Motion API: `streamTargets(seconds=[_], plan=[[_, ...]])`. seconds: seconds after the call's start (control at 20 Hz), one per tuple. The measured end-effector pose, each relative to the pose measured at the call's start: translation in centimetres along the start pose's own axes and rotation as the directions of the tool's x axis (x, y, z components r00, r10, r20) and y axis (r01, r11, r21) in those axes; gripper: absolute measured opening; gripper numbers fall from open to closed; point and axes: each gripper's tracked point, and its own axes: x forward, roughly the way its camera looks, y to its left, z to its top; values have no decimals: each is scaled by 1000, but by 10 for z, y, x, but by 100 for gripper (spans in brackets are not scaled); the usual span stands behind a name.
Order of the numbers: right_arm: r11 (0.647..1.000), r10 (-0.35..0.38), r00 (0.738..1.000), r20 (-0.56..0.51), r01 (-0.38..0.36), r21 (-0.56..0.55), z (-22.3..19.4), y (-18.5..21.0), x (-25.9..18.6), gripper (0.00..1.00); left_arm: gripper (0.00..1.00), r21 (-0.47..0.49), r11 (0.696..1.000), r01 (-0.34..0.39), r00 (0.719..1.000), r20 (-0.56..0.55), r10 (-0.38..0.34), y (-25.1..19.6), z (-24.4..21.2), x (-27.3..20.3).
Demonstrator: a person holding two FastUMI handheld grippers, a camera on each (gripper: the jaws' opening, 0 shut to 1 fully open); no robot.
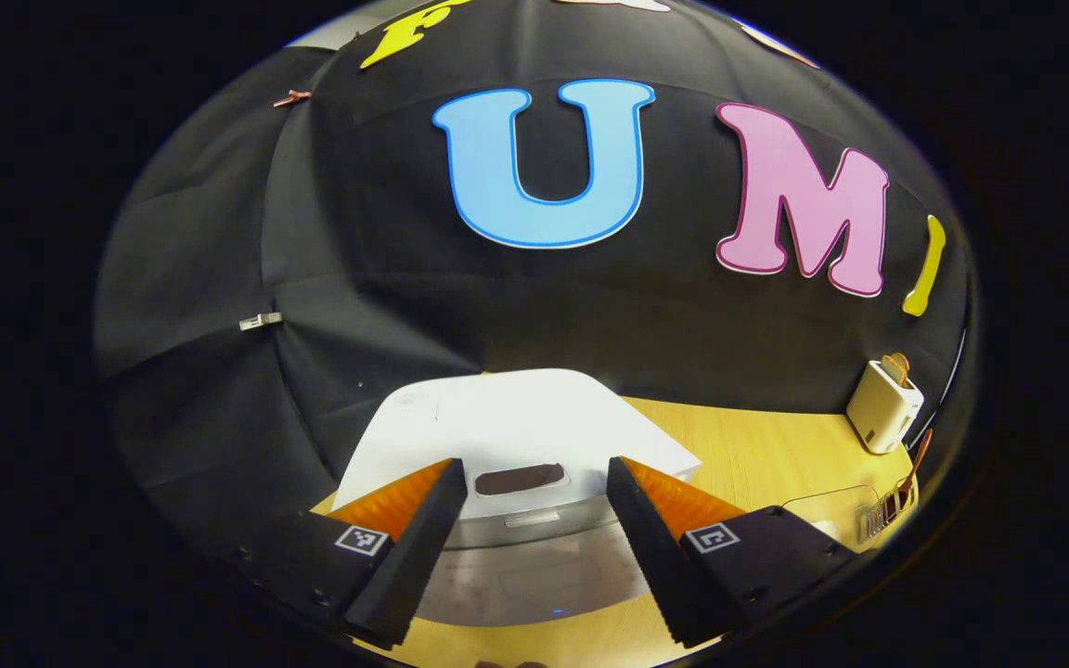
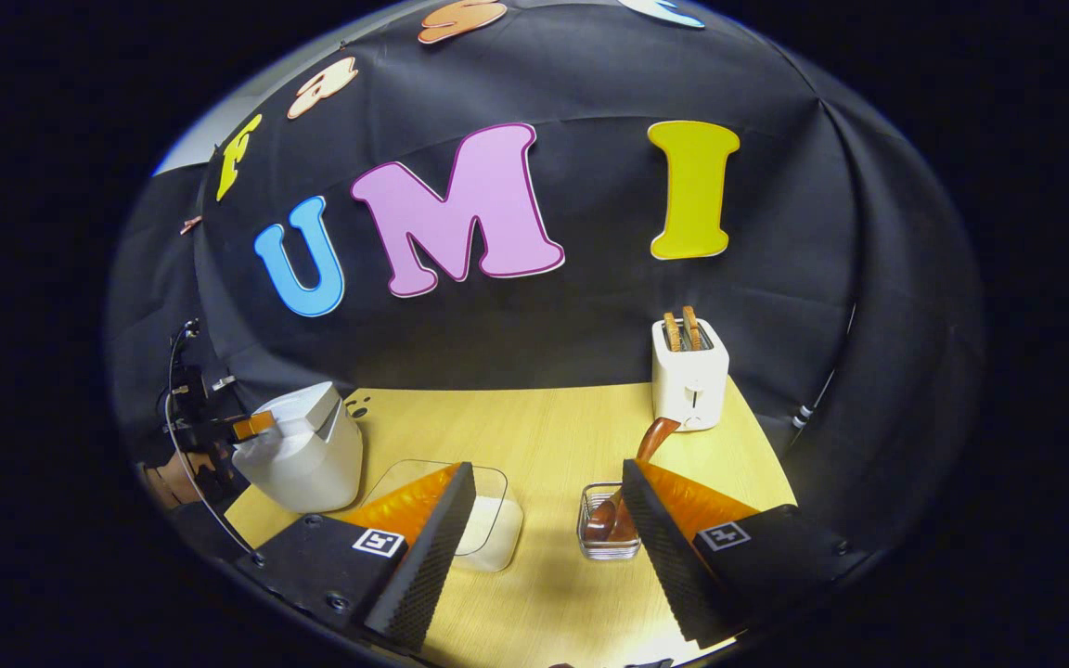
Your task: Close the left gripper, press the button to open the rice cooker; take a wooden spoon from the chopstick holder with the right hand, scoop a spoonful of rice and pour it into the rice cooker, then put the wooden spoon back into the chopstick holder.
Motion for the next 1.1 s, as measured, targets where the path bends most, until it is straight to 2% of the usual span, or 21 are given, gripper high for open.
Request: streamTargets(seconds=[0.3,0.4,0.75,0.9,1.0,1.1], plan=[[1000,5,1000,-14,-5,8,-6,2,2,98,100,16,1000,2,996,-86,0,3,-17,11],[1000,1,1000,-17,0,14,-8,0,3,99,100,35,999,23,993,-115,-19,3,-23,17],[1000,14,1000,-4,-14,27,-5,3,3,98,100,56,997,52,997,-57,-49,2,-17,15],[1000,14,1000,1,-14,25,-3,2,2,98,97,39,998,50,999,-2,-50,7,2,2],[1000,17,1000,1,-17,24,-4,6,1,98,97,34,996,88,995,38,-89,-1,18,-14],[999,26,1000,0,-26,19,-4,11,0,98,98,70,989,129,990,42,-132,-10,24,-29]])
